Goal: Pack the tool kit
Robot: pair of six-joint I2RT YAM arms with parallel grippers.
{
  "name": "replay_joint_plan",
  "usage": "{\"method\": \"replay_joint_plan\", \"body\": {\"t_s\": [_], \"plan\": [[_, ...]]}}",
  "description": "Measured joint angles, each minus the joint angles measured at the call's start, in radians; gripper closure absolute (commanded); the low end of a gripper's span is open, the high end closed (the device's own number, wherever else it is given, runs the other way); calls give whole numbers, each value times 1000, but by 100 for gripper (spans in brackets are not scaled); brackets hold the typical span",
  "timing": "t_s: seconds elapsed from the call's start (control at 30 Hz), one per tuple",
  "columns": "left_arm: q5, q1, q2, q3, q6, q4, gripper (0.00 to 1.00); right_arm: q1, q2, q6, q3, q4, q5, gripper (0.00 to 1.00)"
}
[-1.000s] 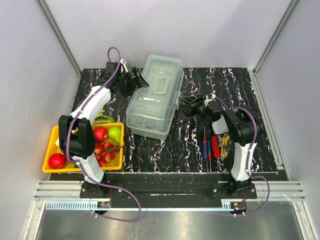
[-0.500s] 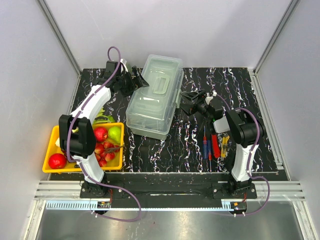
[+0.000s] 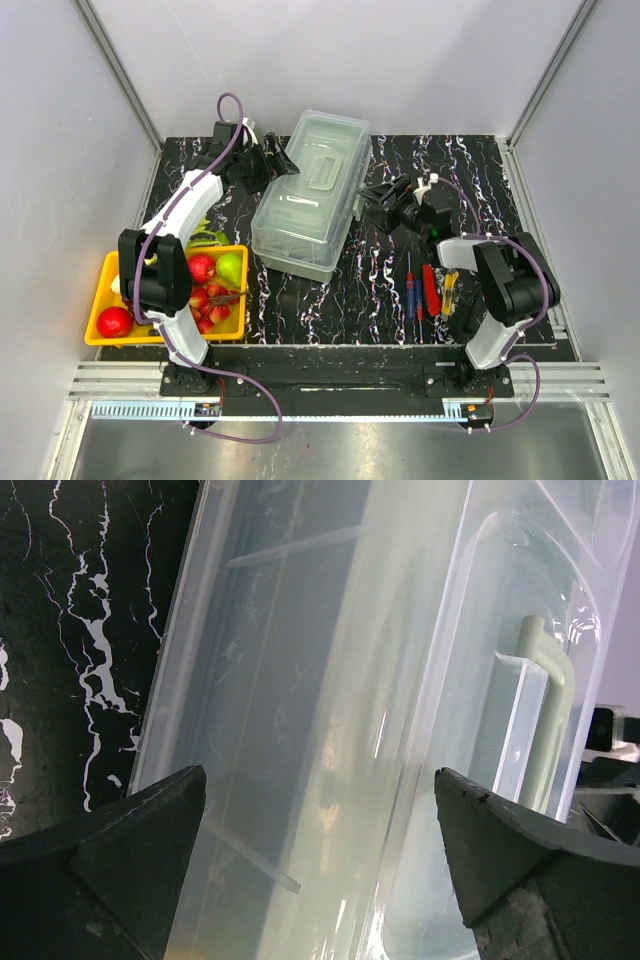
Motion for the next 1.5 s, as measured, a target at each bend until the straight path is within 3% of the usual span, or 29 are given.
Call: {"method": "replay_joint_plan", "body": {"t_s": [0.37, 0.5, 0.63, 0.73, 1.33, 1.4, 1.5], "plan": [[-1, 0, 0, 2, 4, -2, 1, 0, -42, -102, 76, -109, -12, 1], [-2, 0, 0, 2, 9, -2, 1, 3, -40, -161, 98, -243, 8, 4], [-2, 0, 0, 2, 11, -2, 1, 5, -43, -226, 130, -372, 42, 1], [-2, 0, 0, 2, 11, -2, 1, 6, -43, -254, 137, -389, 43, 1], [-2, 5, 0, 2, 14, 0, 1, -5, 150, -124, 121, 26, -43, 1], [-2, 6, 0, 2, 14, 0, 1, -5, 179, -100, 122, 75, -60, 3], [1, 8, 2, 2, 14, 1, 1, -5, 220, -61, 124, 144, -89, 16]]}}
